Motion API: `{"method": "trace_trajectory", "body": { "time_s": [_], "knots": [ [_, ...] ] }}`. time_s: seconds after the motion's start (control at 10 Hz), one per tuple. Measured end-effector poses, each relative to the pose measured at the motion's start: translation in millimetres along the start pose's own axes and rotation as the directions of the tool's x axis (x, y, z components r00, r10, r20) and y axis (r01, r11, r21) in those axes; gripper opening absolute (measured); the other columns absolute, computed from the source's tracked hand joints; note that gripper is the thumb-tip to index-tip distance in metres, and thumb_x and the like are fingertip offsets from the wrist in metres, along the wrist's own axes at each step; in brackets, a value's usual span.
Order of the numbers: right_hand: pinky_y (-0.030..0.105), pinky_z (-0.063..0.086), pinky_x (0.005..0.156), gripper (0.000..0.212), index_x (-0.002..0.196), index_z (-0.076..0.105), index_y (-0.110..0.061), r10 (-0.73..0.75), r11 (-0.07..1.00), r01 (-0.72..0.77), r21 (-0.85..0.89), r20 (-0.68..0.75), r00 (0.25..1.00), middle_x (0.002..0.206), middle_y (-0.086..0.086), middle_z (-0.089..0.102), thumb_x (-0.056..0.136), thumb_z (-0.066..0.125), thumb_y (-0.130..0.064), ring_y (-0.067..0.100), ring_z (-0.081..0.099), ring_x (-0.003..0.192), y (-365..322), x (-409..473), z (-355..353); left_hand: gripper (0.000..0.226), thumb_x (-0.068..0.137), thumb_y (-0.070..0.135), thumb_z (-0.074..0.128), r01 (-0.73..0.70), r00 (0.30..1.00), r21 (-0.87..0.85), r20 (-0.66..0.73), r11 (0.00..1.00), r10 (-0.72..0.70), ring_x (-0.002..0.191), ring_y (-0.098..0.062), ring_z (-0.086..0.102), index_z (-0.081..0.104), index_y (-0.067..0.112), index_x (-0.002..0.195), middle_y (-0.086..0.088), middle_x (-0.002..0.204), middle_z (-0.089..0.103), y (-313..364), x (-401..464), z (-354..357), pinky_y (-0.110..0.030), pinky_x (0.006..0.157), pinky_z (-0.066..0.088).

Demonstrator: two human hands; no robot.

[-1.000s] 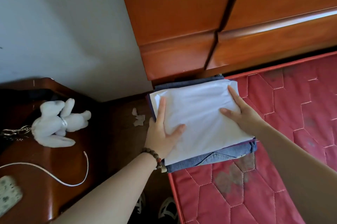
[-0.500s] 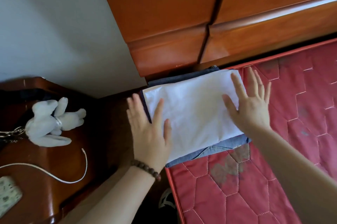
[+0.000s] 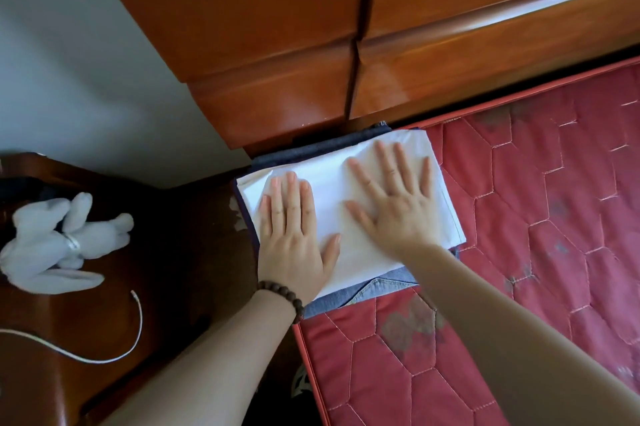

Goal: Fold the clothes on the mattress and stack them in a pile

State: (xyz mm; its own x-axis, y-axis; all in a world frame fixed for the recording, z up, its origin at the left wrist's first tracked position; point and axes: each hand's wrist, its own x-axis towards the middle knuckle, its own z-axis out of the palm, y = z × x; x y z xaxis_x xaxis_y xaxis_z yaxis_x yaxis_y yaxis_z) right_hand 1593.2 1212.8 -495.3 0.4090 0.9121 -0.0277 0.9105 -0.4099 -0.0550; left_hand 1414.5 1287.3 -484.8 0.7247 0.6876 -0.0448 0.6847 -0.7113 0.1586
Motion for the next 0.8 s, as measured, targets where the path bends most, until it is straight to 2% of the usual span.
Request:
{"method": "trace_trajectory", "body": {
  "time_s": [0.1, 0.2, 0.3, 0.4, 0.5, 0.6, 0.7, 0.8],
  "knots": [
    [0.05, 0.0, 0.119, 0.067, 0.151, 0.004, -0.046, 0.091, 0.993, -0.093, 0.074, 0.038, 0.995, 0.163, 0.004, 0.004, 0.091, 0.018, -0.072, 0.021, -0.004, 0.149, 18, 4, 2, 0.092, 0.087, 0.057, 0.042, 0.033, 0.999, -0.009, 0.023, 0.999, -0.033, 0.146, -0.043, -0.001, 0.014, -0.003, 0.15, -0.031, 0.156, 0.001, -2, 0, 0, -0.055, 0.118, 0.012],
    [0.045, -0.001, 0.12, 0.066, 0.151, 0.004, -0.046, 0.064, 0.98, -0.071, 0.188, 0.041, 0.997, 0.163, 0.003, 0.004, 0.092, 0.021, -0.071, 0.018, -0.004, 0.149, 20, 5, 6, 0.097, 0.084, 0.062, 0.041, 0.043, 0.998, 0.005, 0.051, 0.999, -0.043, 0.146, -0.043, -0.002, 0.013, -0.003, 0.15, -0.032, 0.155, -0.001, -1, 3, 2, -0.054, 0.118, 0.01],
    [0.046, 0.002, 0.12, 0.065, 0.151, 0.005, -0.043, 0.07, 0.963, -0.073, 0.258, 0.021, 0.997, 0.162, 0.003, 0.007, 0.093, 0.021, -0.068, 0.017, -0.002, 0.149, 23, 6, 9, 0.099, 0.083, 0.066, 0.038, 0.049, 0.996, 0.012, 0.076, 0.999, -0.05, 0.146, -0.041, -0.005, 0.012, -0.002, 0.151, -0.03, 0.156, -0.004, 0, 5, 5, -0.053, 0.118, 0.009],
    [0.046, -0.001, 0.12, 0.067, 0.153, 0.01, -0.036, 0.111, 0.969, -0.108, 0.224, 0.001, 0.994, 0.162, 0.003, 0.01, 0.094, 0.021, -0.066, 0.019, 0.001, 0.149, 20, 4, 9, 0.099, 0.083, 0.066, 0.038, 0.045, 0.997, 0.01, 0.068, 0.999, -0.046, 0.146, -0.04, -0.004, 0.012, -0.001, 0.151, -0.029, 0.156, -0.003, 0, 6, 5, -0.053, 0.119, 0.009],
    [0.045, -0.005, 0.12, 0.069, 0.153, 0.002, -0.034, 0.128, 0.982, -0.134, 0.134, 0.054, 0.99, 0.162, 0.001, 0.004, 0.094, 0.018, -0.066, 0.018, -0.004, 0.149, 16, 4, 5, 0.099, 0.083, 0.066, 0.039, 0.045, 0.996, 0.001, 0.077, 0.999, -0.045, 0.147, -0.039, -0.003, 0.011, 0.0, 0.151, -0.028, 0.156, -0.002, 0, 7, 1, -0.051, 0.119, 0.007],
    [0.044, -0.007, 0.12, 0.069, 0.154, -0.004, -0.03, 0.171, 0.974, -0.187, 0.128, 0.129, 0.977, 0.162, -0.004, -0.004, 0.096, 0.016, -0.062, 0.014, -0.011, 0.148, 13, -5, -9, 0.1, 0.084, 0.064, 0.042, 0.054, 0.992, -0.025, 0.112, 0.998, -0.05, 0.147, -0.037, -0.004, 0.006, -0.001, 0.151, -0.026, 0.157, -0.003, 2, 6, -12, -0.047, 0.12, 0.003],
    [0.042, -0.008, 0.12, 0.065, 0.154, -0.002, -0.024, 0.237, 0.951, -0.264, 0.159, 0.172, 0.956, 0.162, -0.006, -0.005, 0.098, 0.013, -0.054, 0.011, -0.013, 0.147, 10, -34, -38, 0.099, 0.089, 0.061, 0.041, 0.07, 0.985, -0.07, 0.162, 0.995, -0.058, 0.148, -0.029, -0.004, -0.01, 0.001, 0.15, -0.018, 0.16, -0.006, 2, 2, -40, -0.042, 0.121, 0.0],
    [0.04, -0.01, 0.12, 0.066, 0.154, -0.006, -0.024, 0.247, 0.932, -0.286, 0.222, 0.187, 0.951, 0.161, -0.008, -0.011, 0.097, 0.006, -0.056, 0.008, -0.017, 0.146, -2, -71, -80, 0.091, 0.093, 0.059, 0.034, 0.034, 0.985, -0.074, 0.172, 0.997, -0.021, 0.149, -0.023, -0.003, -0.012, 0.006, 0.15, -0.011, 0.161, 0.0, 2, -9, -77, -0.041, 0.121, -0.001]
  ]
}}
